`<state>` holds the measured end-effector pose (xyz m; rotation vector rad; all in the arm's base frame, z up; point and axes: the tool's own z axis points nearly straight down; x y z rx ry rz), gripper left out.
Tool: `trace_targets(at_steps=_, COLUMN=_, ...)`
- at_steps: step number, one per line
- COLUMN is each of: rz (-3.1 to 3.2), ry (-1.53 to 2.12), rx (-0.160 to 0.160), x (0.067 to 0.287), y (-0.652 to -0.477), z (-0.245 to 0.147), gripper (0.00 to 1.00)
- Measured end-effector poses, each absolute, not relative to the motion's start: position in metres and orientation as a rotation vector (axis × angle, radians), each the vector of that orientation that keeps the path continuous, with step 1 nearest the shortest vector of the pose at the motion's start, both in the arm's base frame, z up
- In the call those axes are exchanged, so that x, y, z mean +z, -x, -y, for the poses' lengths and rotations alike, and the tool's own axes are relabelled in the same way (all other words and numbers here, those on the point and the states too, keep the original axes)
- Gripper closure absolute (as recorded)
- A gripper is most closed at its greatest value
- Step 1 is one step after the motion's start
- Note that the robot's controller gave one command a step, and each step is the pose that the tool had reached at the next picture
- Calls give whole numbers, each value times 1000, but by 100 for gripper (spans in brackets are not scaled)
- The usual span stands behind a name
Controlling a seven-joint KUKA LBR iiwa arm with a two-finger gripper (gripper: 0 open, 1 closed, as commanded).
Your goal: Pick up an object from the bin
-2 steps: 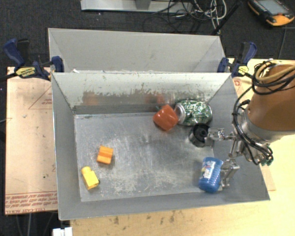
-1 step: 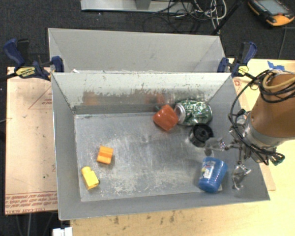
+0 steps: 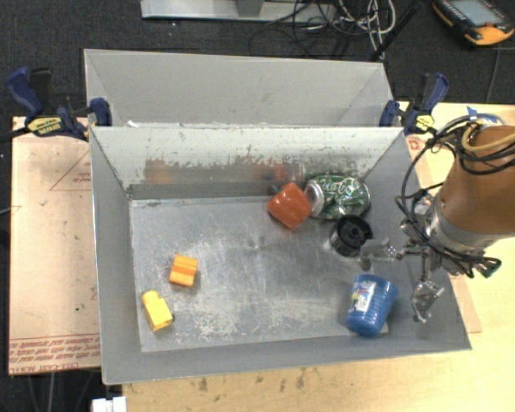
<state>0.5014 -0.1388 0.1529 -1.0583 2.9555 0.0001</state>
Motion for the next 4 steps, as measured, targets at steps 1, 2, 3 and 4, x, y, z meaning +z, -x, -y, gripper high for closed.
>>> trace_targets(at_steps=1, rz=-2844, ry=1316, rx=-7, x=109, y=-506, z=140, gripper=0)
trace_targets(at_steps=2, rz=-2668, ry=1655, rx=24, x=74, y=-502, z=129, gripper=100)
trace_targets(at_steps=3, rz=-2667, ry=1655, rx=24, x=74, y=-502, z=129, gripper=100)
trace_targets(at_steps=4, rz=-2666, ry=1654, rx=26, x=77, y=-502, z=128, gripper=100)
